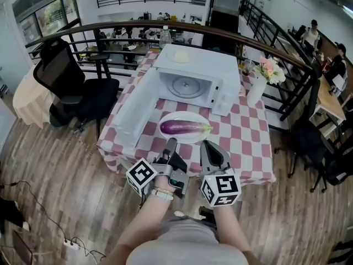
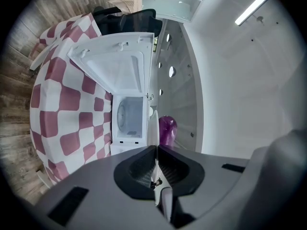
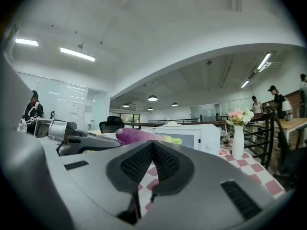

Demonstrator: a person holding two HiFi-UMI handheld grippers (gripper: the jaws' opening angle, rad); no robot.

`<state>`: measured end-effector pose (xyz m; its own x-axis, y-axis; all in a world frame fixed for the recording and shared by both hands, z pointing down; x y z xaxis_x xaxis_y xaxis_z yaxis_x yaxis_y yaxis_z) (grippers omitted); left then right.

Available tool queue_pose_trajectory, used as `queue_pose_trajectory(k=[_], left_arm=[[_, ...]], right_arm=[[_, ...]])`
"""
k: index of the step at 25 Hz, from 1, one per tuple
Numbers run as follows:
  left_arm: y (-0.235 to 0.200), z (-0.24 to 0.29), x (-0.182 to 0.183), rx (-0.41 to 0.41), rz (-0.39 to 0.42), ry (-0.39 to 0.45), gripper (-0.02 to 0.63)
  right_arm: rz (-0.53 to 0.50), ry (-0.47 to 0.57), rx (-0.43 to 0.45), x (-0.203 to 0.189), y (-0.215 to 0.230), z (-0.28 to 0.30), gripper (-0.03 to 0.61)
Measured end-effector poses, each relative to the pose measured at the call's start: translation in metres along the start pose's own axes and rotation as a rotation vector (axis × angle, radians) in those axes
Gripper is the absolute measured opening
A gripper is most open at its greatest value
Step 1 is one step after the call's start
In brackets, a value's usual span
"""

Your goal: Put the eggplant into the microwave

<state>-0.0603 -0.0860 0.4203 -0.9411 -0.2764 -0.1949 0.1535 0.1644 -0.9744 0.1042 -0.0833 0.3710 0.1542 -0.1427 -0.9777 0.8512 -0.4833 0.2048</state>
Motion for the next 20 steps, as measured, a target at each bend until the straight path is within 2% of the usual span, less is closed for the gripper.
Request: queue_pose_trajectory(k=[8,20], left_arm=[[-0.02,0.03,0.015,0.027,-0.003,-0.002,0.017],[-0.051,0.108,0.045,0.034,-0.016,-0.042,0.017]], right_arm=[[0.0,-0.015,0.001,-0.003,0.016,0.033,0.025],[-0.008,-0.056,-0.034,-0.007,0.052,0.11,0.025]])
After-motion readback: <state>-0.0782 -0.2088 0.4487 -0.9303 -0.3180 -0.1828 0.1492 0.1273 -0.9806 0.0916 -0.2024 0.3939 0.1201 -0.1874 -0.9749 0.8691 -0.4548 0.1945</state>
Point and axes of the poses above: the fingertips, and each gripper's own axes: z forward along the fingers, y to its right, x out of its top, the point moved 7 cm from there along -z, backward along the fingers, and after that the axes turned 11 degrees about z, right-handed, at the moved point
